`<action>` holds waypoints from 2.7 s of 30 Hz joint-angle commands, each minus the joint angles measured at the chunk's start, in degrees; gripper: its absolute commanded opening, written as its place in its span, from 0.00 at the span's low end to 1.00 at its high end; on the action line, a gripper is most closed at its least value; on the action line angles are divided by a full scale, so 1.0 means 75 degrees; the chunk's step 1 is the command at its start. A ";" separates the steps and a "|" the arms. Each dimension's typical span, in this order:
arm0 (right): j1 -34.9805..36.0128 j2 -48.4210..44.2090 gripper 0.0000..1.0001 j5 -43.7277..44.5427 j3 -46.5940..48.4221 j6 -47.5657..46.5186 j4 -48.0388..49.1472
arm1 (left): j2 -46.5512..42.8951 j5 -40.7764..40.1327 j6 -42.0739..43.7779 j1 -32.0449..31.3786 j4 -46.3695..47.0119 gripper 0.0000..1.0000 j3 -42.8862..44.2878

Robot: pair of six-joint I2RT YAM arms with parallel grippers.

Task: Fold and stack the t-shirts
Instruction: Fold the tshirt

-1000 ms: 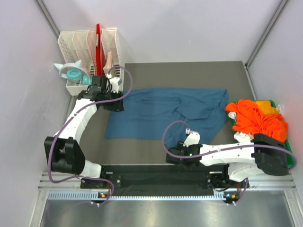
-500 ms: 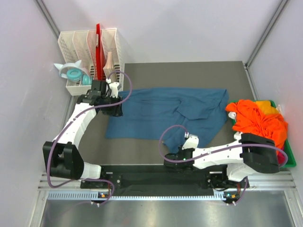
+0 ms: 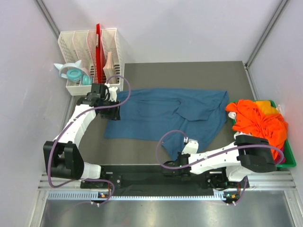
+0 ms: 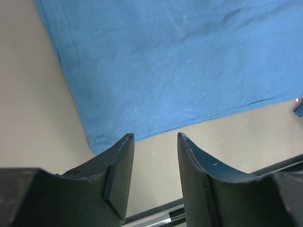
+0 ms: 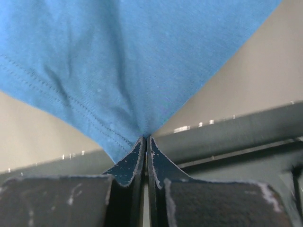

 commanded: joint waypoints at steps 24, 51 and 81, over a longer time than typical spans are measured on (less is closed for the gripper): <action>0.0480 0.1157 0.56 0.0225 0.1669 -0.0620 -0.0308 | 0.0186 0.0489 -0.0032 0.0287 0.0096 0.49 -0.0282; 0.0233 0.1404 0.00 0.0001 0.1446 -0.0328 -0.0705 | 0.0151 0.0361 0.0015 0.0287 0.0107 0.47 -0.0411; 0.0152 0.1474 0.00 0.0307 0.1529 -0.0620 -0.0601 | 0.2295 -0.0471 -0.0137 0.1951 -0.0350 0.50 0.0046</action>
